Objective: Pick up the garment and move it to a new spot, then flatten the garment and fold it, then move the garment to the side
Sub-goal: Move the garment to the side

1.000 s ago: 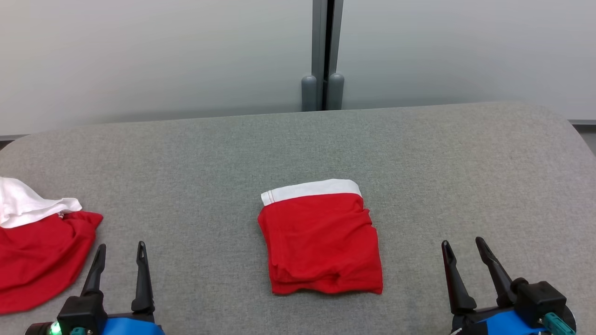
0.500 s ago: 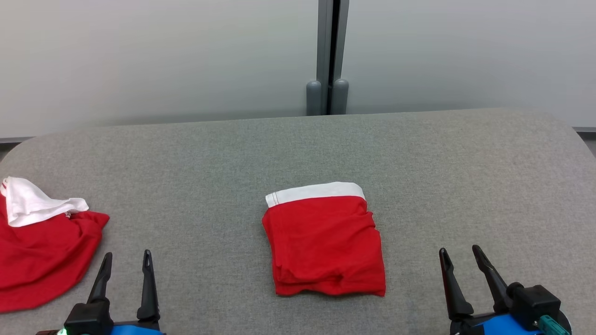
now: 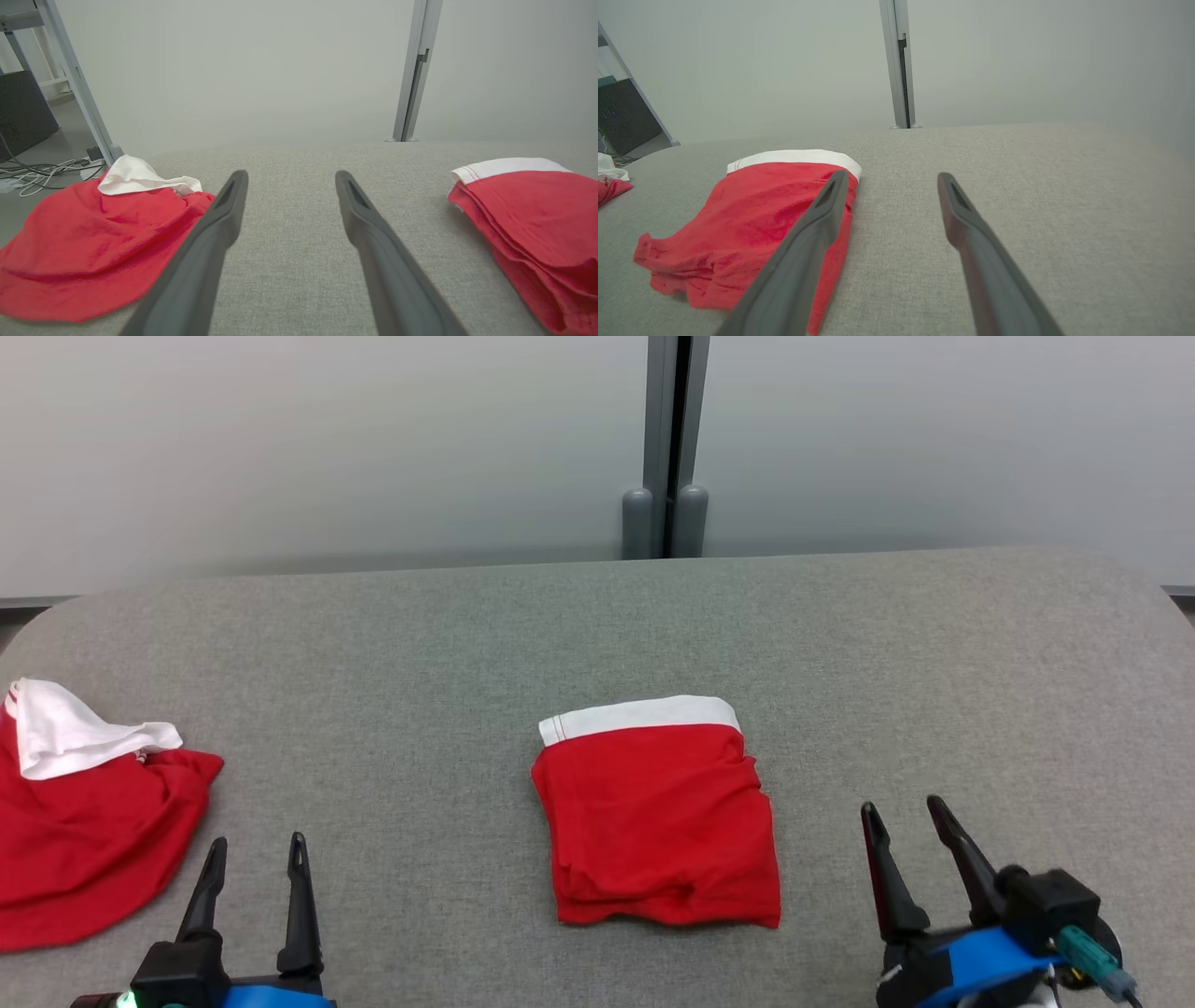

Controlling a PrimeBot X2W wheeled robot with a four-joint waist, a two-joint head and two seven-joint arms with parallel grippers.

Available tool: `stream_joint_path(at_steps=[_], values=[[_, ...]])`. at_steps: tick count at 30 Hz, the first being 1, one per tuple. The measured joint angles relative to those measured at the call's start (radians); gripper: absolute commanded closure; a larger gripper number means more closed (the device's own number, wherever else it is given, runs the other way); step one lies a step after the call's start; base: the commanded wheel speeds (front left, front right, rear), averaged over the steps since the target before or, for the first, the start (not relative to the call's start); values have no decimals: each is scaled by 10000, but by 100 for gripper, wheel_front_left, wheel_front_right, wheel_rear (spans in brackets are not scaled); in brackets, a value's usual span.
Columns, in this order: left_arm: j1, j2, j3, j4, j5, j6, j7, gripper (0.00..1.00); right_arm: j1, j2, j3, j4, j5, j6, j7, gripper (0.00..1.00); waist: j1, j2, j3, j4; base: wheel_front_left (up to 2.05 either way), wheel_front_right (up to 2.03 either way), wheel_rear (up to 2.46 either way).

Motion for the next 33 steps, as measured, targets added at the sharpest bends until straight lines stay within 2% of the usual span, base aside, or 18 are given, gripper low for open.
stream_joint_path(at_steps=[8,16,27,33], values=[[-344,-21,-63,-73,0,27,0,0,-2223,4,909,999,-174,0,184,0,1,0,393,164,0,0,0],[-723,-67,-247,-75,-46,29,0,0,-3967,10,1457,3264,-155,0,1043,0,2,1,836,502,0,0,0],[-931,-113,-316,0,-102,61,0,0,-4635,17,1866,6042,594,0,732,0,2,3,1180,806,0,0,0],[-1018,-127,-357,42,-117,71,0,0,-4804,17,2794,6869,1611,0,573,0,1,3,1247,802,0,0,0]])
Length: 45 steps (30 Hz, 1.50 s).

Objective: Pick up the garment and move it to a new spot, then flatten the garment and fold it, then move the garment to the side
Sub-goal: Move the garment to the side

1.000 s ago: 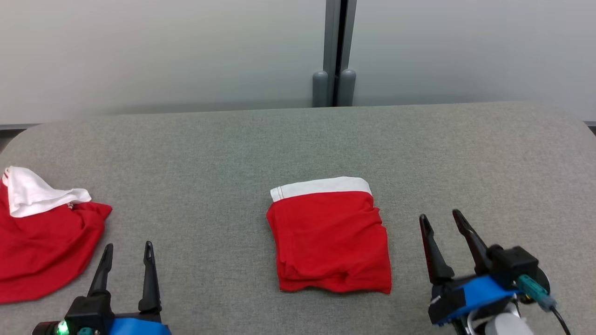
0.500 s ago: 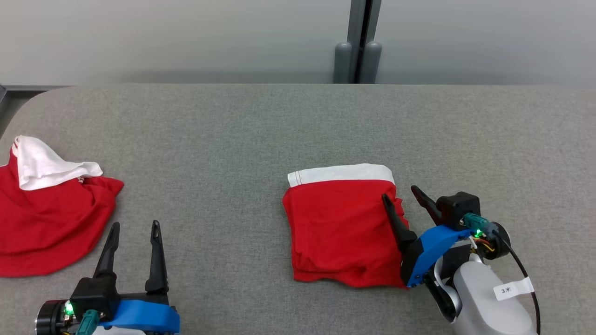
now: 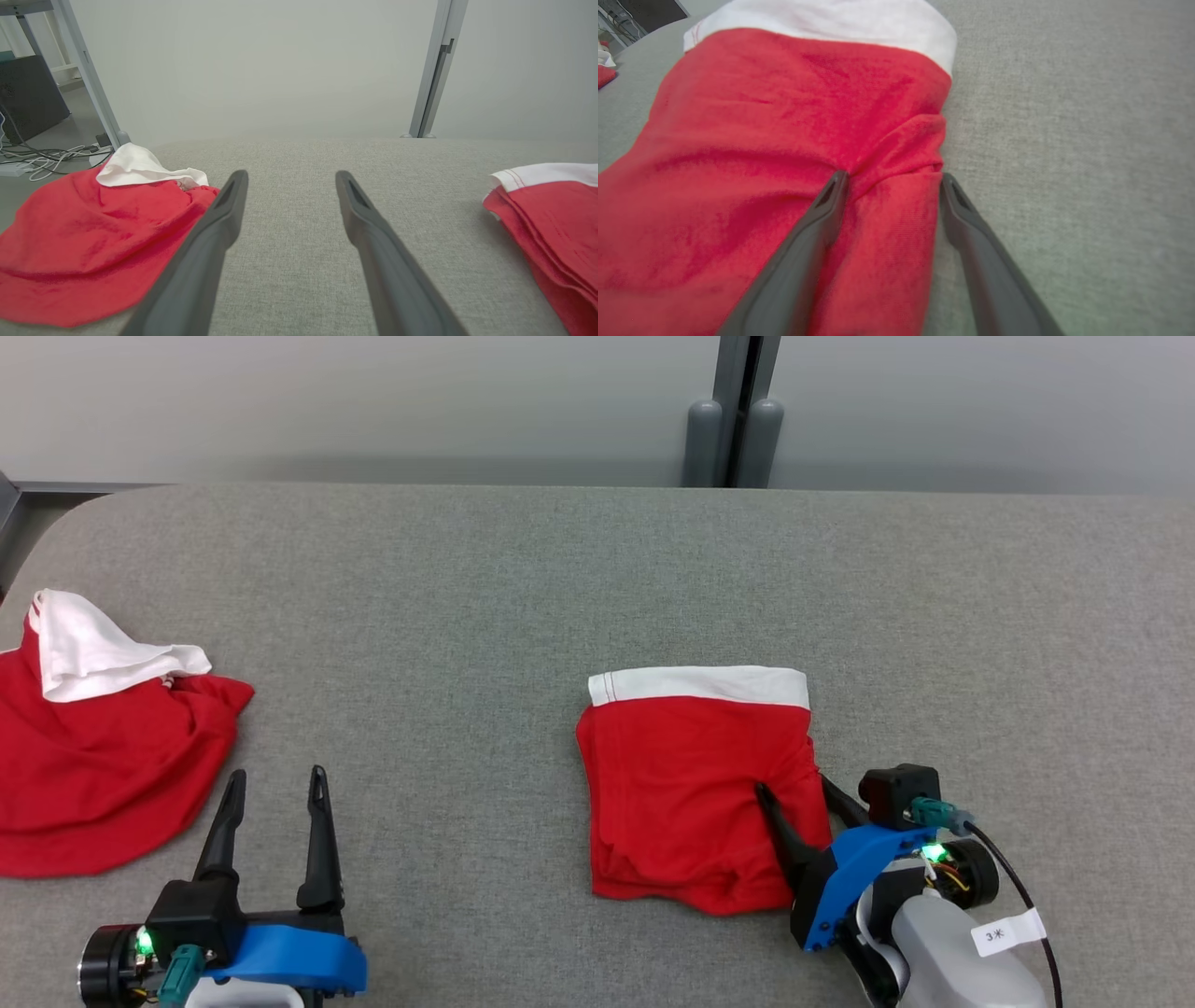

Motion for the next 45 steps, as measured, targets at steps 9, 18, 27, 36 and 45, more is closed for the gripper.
stream_joint_path(at_steps=[9,18,27,36,45], values=[[-192,-33,-71,63,-88,-6,0,0,-417,-35,1507,161,2437,0,77,100,0,0,191,87,0,0,0],[-368,-48,-38,-188,-203,0,2,0,-1892,-619,1856,780,1110,2,-539,100,1,1,603,-45,0,0,0],[-1256,23,-46,-936,-165,-105,-2,0,-3930,-2025,2382,370,130,2,-562,100,0,-2,1993,-884,0,0,0],[-1955,727,0,-1848,48,-215,0,0,-5771,-3363,2508,33,395,4,-569,100,1,0,3786,-2293,0,0,0],[-2224,1262,-36,-2886,293,-221,-21,0,-6982,-4683,2608,146,1350,2,-336,100,-1,-2,4756,-3219,0,0,0]])
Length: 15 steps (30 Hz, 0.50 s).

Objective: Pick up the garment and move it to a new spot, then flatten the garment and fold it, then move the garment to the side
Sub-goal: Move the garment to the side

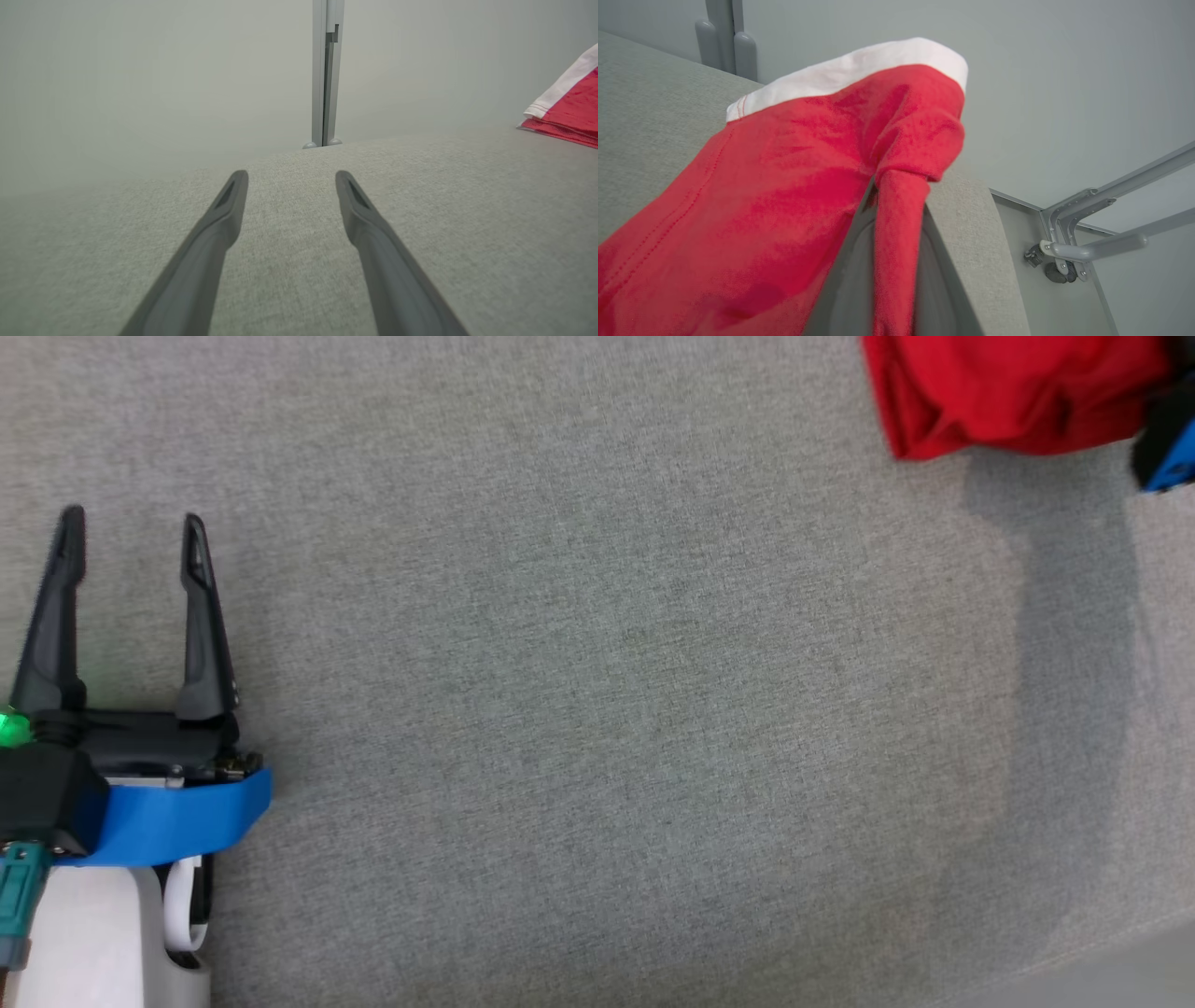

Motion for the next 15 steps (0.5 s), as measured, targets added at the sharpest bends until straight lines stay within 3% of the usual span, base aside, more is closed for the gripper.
stream_joint_path(at_steps=[2,10,12,13,15], values=[[-93,54,-10,-184,10,0,-10,0,-246,-309,134,75,36,0,31,100,1,0,183,-63,0,0,0],[-163,151,-48,-512,15,17,-13,0,-1001,-376,397,815,247,0,316,97,0,-1,493,-42,0,0,0],[-165,142,-59,-523,6,36,-13,0,-1223,-370,399,1147,159,2,305,18,0,-1,511,7,0,0,0],[-175,134,-88,-522,-4,44,-15,0,-1335,-370,382,1360,104,0,301,0,1,0,507,49,0,0,0],[-200,109,-153,-483,-10,52,-15,0,-1466,-360,351,1791,-59,0,226,0,1,0,466,143,0,0,0]])
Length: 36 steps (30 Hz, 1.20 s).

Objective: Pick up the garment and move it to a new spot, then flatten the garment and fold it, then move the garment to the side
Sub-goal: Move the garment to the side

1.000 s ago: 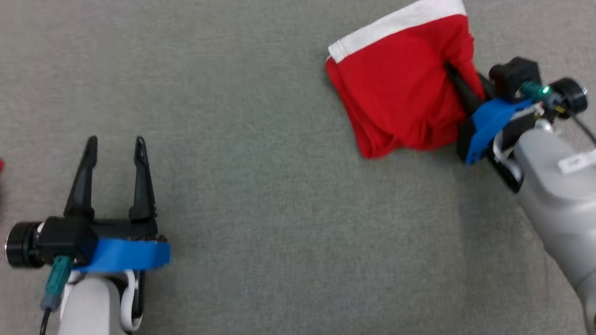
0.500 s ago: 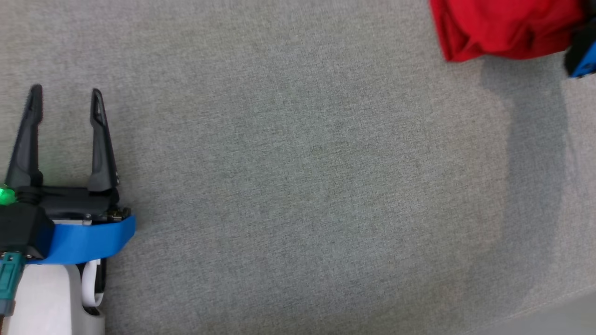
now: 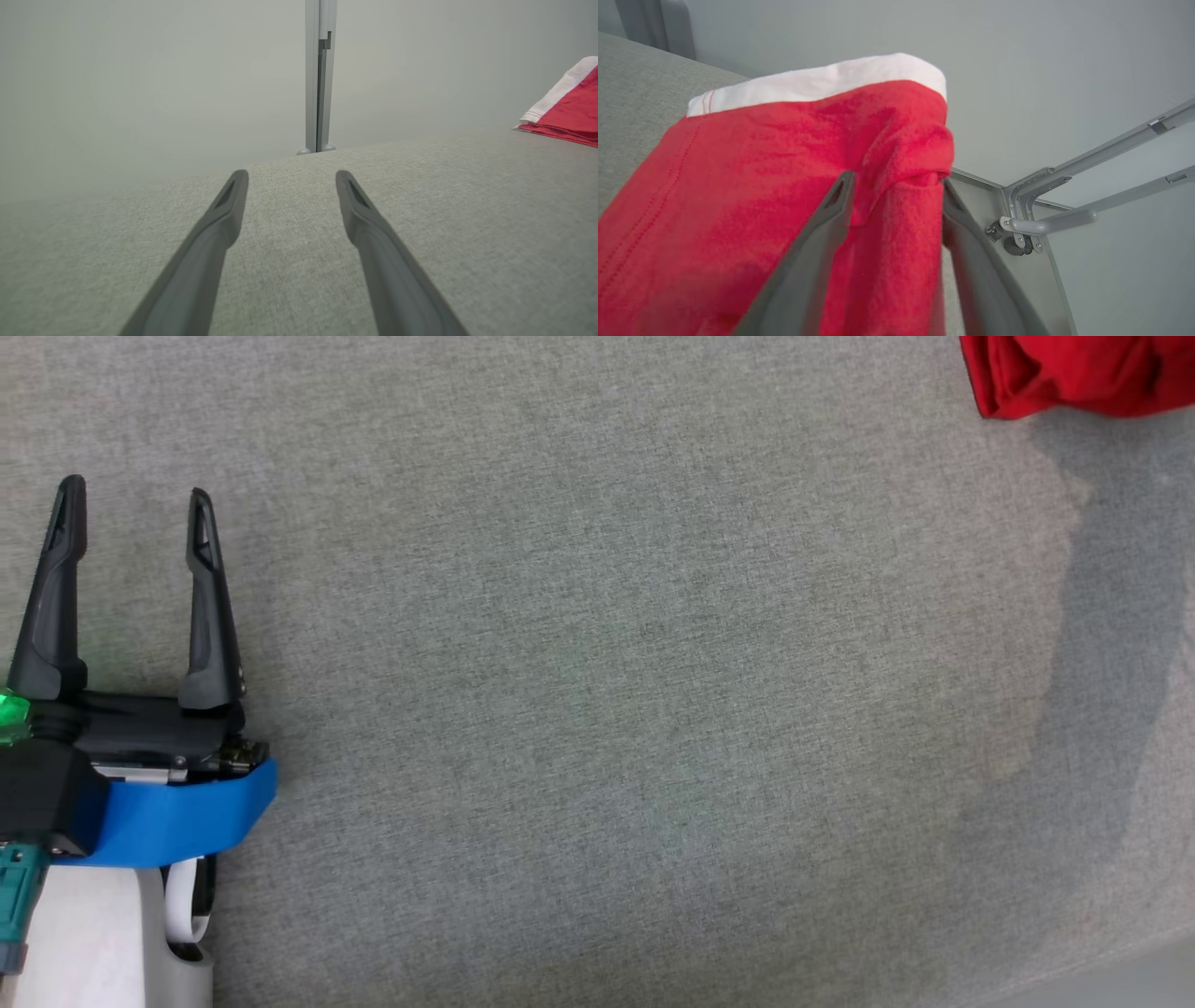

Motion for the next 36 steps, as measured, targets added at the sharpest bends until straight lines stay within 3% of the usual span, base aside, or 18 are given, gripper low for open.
stream_joint_path(at_steps=[5,10,16,24,29,36], values=[[-18,-38,52,326,-113,58,4,0,-374,-111,-418,748,-575,0,-336,0,2,0,-316,195,0,0,0],[308,-171,102,629,-194,174,21,0,-348,4,-1068,648,-945,0,-439,0,2,1,-986,405,0,0,0],[820,-422,211,922,-368,240,23,0,930,470,-2288,-1611,-1400,0,-460,0,-1,1,-2068,721,0,0,0],[1646,-727,374,1421,-545,305,23,0,3903,1841,-3948,-4688,-1879,0,-464,0,-2,0,-3469,1162,0,0,0],[2054,-901,487,1735,-623,318,23,0,5756,2646,-4550,-6015,-2023,0,-464,0,-2,-1,-4166,1406,0,0,0],[2400,-1064,416,2130,-616,291,23,0,7942,3216,-4886,-7223,-2059,0,-464,0,-2,-1,-4957,1632,0,0,0]])
